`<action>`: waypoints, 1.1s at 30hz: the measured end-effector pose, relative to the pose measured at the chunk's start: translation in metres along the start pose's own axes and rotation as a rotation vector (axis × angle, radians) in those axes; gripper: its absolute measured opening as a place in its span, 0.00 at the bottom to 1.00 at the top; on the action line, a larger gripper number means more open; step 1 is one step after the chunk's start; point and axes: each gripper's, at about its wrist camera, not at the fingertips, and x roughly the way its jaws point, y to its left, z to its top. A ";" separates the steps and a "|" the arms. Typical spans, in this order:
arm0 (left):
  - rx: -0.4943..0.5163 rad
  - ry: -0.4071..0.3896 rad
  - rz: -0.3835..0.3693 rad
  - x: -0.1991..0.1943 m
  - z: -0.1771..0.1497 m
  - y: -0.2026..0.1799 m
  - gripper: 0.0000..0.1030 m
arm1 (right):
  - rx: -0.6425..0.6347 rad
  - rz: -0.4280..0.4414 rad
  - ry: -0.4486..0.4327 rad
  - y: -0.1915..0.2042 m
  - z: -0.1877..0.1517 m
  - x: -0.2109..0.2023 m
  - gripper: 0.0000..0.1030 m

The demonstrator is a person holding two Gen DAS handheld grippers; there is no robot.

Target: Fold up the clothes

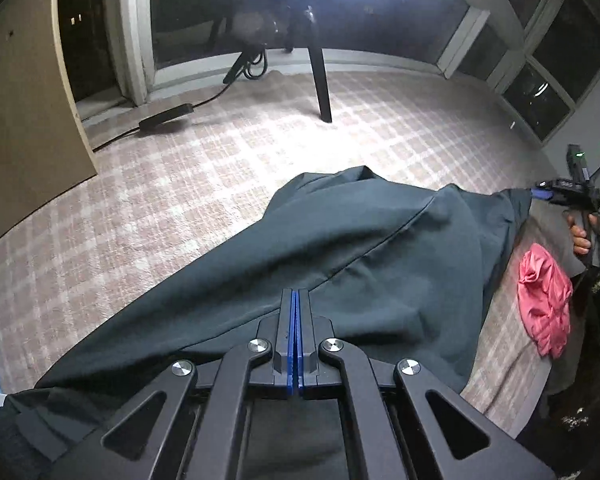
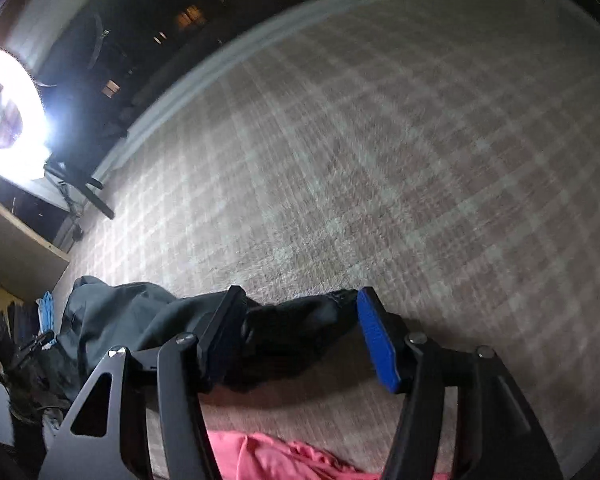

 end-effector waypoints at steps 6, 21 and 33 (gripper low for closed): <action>0.068 0.027 0.026 0.016 0.000 -0.011 0.61 | -0.111 0.028 0.085 0.033 0.002 0.036 0.29; 0.035 -0.170 0.086 -0.077 0.013 0.021 0.00 | -0.286 0.058 -0.530 0.116 0.021 -0.133 0.08; -0.066 -0.087 0.245 -0.119 -0.056 0.089 0.34 | -0.206 -0.023 -0.205 0.075 0.018 -0.025 0.38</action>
